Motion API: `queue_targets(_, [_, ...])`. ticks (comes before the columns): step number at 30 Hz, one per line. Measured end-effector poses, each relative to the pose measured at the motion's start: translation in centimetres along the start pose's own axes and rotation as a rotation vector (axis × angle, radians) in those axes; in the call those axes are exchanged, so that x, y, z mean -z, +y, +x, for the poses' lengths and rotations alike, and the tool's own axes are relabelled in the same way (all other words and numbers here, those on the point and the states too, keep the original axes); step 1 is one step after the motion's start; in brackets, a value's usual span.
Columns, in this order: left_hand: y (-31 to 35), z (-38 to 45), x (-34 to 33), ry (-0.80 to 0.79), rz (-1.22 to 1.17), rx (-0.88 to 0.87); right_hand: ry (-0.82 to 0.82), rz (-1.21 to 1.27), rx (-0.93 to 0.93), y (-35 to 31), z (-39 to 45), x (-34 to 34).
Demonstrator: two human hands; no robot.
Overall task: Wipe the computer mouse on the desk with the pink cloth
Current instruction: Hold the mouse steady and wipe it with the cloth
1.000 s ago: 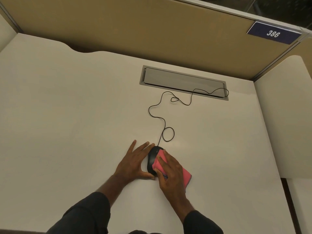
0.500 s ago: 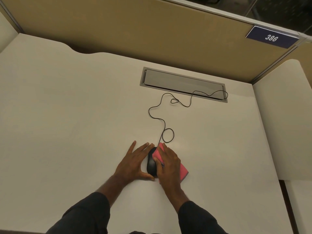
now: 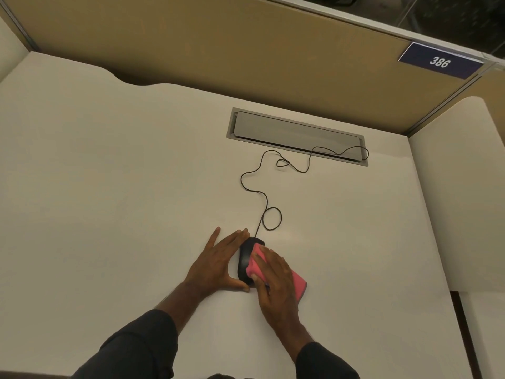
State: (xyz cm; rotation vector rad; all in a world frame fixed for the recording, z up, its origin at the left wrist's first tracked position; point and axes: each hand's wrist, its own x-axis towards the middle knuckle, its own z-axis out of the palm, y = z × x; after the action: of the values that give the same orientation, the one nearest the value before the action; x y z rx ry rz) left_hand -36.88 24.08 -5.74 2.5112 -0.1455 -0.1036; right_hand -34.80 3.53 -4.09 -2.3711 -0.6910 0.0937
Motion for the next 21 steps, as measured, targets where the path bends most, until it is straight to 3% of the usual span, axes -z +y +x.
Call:
queue_targets(7, [-0.2,0.0,-0.2,-0.004,0.004,0.007,0.005,0.1,-0.18,-1.1,3.5,0.6])
queue_targets(17, [0.3,0.0,0.3,0.057,-0.021,-0.028,-0.162,-0.396,-0.05,-3.2,6.4,0.7])
queue_targets(21, [0.3,0.0,0.1,0.055,-0.024,-0.005,-0.119,-0.358,-0.094,-4.3,6.5,0.2])
